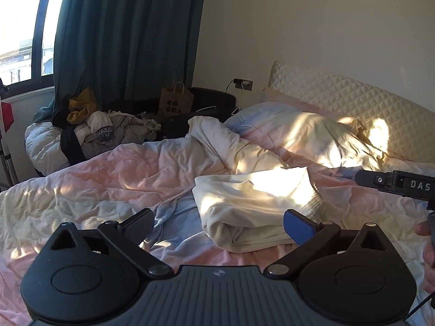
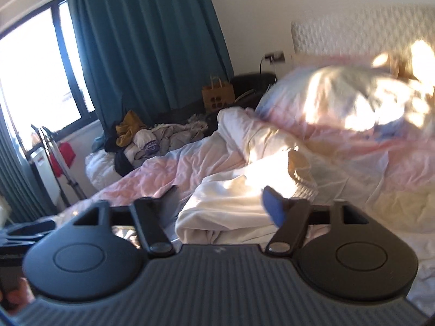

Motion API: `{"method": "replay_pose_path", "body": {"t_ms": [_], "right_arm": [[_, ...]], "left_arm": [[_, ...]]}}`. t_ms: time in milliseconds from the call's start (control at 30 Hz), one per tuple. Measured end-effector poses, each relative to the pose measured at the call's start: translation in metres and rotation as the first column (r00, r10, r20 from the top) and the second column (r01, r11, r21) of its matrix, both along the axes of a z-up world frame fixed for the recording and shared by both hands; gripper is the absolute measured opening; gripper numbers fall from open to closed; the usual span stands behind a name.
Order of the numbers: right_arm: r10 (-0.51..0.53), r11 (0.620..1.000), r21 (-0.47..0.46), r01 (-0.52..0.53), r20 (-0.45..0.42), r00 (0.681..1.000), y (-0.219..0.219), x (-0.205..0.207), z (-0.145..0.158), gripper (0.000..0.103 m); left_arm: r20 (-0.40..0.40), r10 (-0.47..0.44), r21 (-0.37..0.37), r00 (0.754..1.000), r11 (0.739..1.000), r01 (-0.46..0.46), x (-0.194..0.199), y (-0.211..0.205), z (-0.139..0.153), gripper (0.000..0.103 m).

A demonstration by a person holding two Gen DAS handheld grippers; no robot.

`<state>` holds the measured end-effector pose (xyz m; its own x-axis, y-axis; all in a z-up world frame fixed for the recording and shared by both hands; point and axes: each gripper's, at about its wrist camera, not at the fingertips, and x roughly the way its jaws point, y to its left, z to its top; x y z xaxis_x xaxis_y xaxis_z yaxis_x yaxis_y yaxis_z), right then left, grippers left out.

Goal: Fold clothes

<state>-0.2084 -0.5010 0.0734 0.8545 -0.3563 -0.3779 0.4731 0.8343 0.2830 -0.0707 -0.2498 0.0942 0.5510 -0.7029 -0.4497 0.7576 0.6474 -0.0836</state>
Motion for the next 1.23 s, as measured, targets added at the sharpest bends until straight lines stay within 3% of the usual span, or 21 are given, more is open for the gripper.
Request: {"method": "replay_pose_path", "body": {"t_ms": [133, 200, 267, 367, 600, 1233], "right_arm": [[0.003, 0.997, -0.082, -0.005, -0.018, 1.000, 0.033, -0.006, 0.003, 0.076], [0.001, 0.992, -0.122, -0.004, -0.029, 1.000, 0.049, -0.008, 0.003, 0.087], [-0.004, 0.988, -0.156, -0.002, -0.041, 0.999, 0.061, -0.010, 0.002, 0.086], [-0.029, 0.988, -0.151, 0.021, -0.051, 0.998, 0.070, -0.011, -0.001, 0.086], [-0.111, 0.985, -0.137, 0.103, -0.057, 0.992, 0.073, -0.015, -0.005, 0.086], [-0.134, 0.970, -0.218, 0.111, -0.094, 0.987, 0.083, -0.018, -0.006, 0.086]], "left_arm": [[0.018, -0.023, -0.045, 1.000, 0.999, 0.024, -0.023, 0.020, 0.002, 0.103], [0.045, -0.009, -0.033, 0.999, 0.999, 0.011, -0.028, 0.026, -0.001, 0.103], [0.043, -0.011, -0.013, 0.999, 1.000, 0.012, -0.029, 0.032, -0.006, 0.103], [0.011, -0.017, -0.004, 1.000, 1.000, 0.017, -0.024, 0.039, -0.012, 0.103], [0.020, 0.006, 0.029, 1.000, 1.000, -0.007, -0.018, 0.038, -0.016, 0.103], [0.041, 0.021, 0.059, 0.999, 0.998, -0.023, -0.020, 0.031, -0.020, 0.103]]}}
